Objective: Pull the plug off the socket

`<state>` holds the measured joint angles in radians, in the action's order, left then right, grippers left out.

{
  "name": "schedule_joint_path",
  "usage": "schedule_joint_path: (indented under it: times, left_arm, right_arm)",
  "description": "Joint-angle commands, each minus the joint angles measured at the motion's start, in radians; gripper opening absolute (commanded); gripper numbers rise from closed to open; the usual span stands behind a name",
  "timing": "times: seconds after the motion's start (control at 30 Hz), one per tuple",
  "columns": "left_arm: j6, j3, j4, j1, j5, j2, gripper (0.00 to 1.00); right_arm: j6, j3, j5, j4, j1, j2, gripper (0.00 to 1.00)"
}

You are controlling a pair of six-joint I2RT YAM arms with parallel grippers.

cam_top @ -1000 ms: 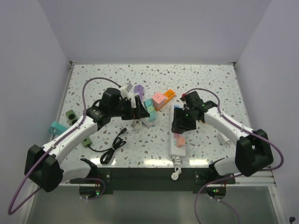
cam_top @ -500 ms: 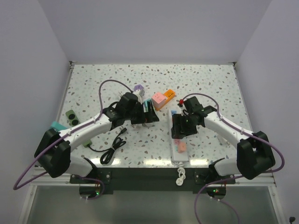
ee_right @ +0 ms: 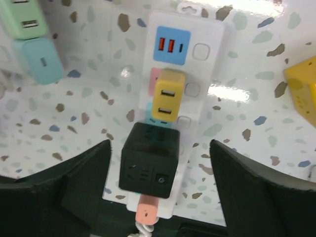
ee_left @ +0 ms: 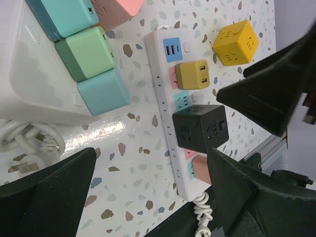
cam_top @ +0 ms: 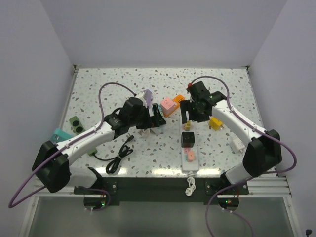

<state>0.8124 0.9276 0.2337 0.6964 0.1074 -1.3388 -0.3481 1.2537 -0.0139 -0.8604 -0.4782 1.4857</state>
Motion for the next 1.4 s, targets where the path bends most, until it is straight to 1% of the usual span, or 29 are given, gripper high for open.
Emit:
schedule_joint_path:
  times: [0.0, 0.07, 0.1, 0.17, 0.3, 0.43, 0.47, 0.5, 0.53, 0.57, 0.6, 0.67, 0.73, 0.77, 0.8, 0.83, 0.87, 0.93, 1.0, 1.1, 1.2, 1.37]
  left_arm:
    - [0.011, 0.022, -0.010, 0.003, -0.028, 0.038, 1.00]
    - [0.013, 0.019, -0.011, 0.003, -0.020, 0.036, 1.00]
    - [0.011, 0.013, -0.014, 0.002, -0.012, 0.039, 1.00]
    - [0.014, 0.008, -0.022, 0.002, -0.008, 0.039, 0.99]
    - [0.016, -0.003, -0.046, 0.003, 0.008, 0.035, 1.00]
    - [0.018, -0.009, -0.068, 0.003, 0.038, 0.020, 0.99]
    - [0.018, -0.009, -0.080, 0.003, 0.043, 0.015, 0.99]
    - [0.019, -0.013, -0.088, 0.005, 0.055, 0.006, 0.99]
    - [0.018, -0.016, -0.099, 0.005, 0.060, -0.002, 0.99]
    - [0.018, -0.015, -0.100, 0.008, 0.061, -0.013, 0.99]
    - [0.018, -0.016, -0.102, 0.008, 0.063, -0.019, 0.99]
    - [0.018, -0.019, -0.125, 0.011, 0.063, -0.032, 0.99]
    - [0.024, -0.021, -0.148, 0.014, 0.063, -0.046, 0.99]
    - [0.027, -0.019, -0.160, 0.014, 0.063, -0.060, 0.99]
    - [0.031, -0.018, -0.171, 0.018, 0.066, -0.069, 0.99]
    - [0.036, -0.018, -0.207, 0.020, 0.071, -0.079, 0.99]
    - [0.039, -0.018, -0.218, 0.025, 0.074, -0.100, 0.99]
    - [0.042, -0.006, -0.276, 0.038, 0.072, -0.123, 1.00]
    - [0.044, 0.016, -0.287, 0.052, 0.063, -0.161, 1.00]
    - [0.045, 0.030, -0.295, 0.071, 0.028, -0.189, 1.00]
    - [0.047, 0.016, -0.342, 0.089, -0.012, -0.195, 1.00]
    - [0.070, -0.033, -0.430, 0.121, -0.086, -0.180, 1.00]
  right_arm:
    - [0.006, 0.058, -0.116, -0.060, -0.008, 0.105, 0.78]
    - [0.006, 0.065, -0.127, -0.043, -0.017, 0.146, 0.72]
    - [0.005, 0.069, -0.129, -0.034, -0.022, 0.159, 0.66]
    - [-0.005, 0.075, -0.132, -0.012, -0.034, 0.195, 0.63]
    - [-0.012, 0.078, -0.143, 0.024, -0.063, 0.258, 0.60]
    - [-0.026, 0.081, -0.172, 0.066, -0.079, 0.320, 0.45]
    - [-0.031, 0.078, -0.181, 0.072, -0.079, 0.329, 0.32]
    - [-0.034, 0.070, -0.192, 0.081, -0.079, 0.332, 0.24]
    - [-0.034, 0.067, -0.192, 0.087, -0.079, 0.338, 0.15]
    - [-0.037, 0.066, -0.193, 0.081, -0.079, 0.334, 0.00]
    - [-0.035, 0.055, -0.183, 0.087, -0.079, 0.320, 0.00]
    - [-0.034, -0.002, -0.156, 0.112, -0.079, 0.225, 0.00]
    - [-0.028, -0.040, -0.068, 0.145, -0.077, 0.145, 0.00]
    - [-0.023, -0.080, -0.043, 0.161, -0.077, 0.068, 0.00]
    - [-0.026, -0.092, -0.017, 0.179, -0.079, 0.036, 0.00]
    - [-0.026, -0.105, 0.056, 0.184, -0.079, 0.010, 0.00]
    - [-0.029, -0.125, 0.081, 0.195, -0.079, -0.037, 0.00]
    - [-0.035, -0.134, 0.138, 0.202, -0.079, -0.071, 0.00]
    - [-0.052, -0.137, 0.147, 0.187, -0.079, -0.114, 0.00]
    - [-0.066, -0.142, 0.213, 0.189, -0.079, -0.162, 0.00]
    - [-0.078, -0.155, 0.290, 0.221, -0.079, -0.188, 0.00]
    - [-0.080, -0.158, 0.327, 0.224, -0.079, -0.186, 0.00]
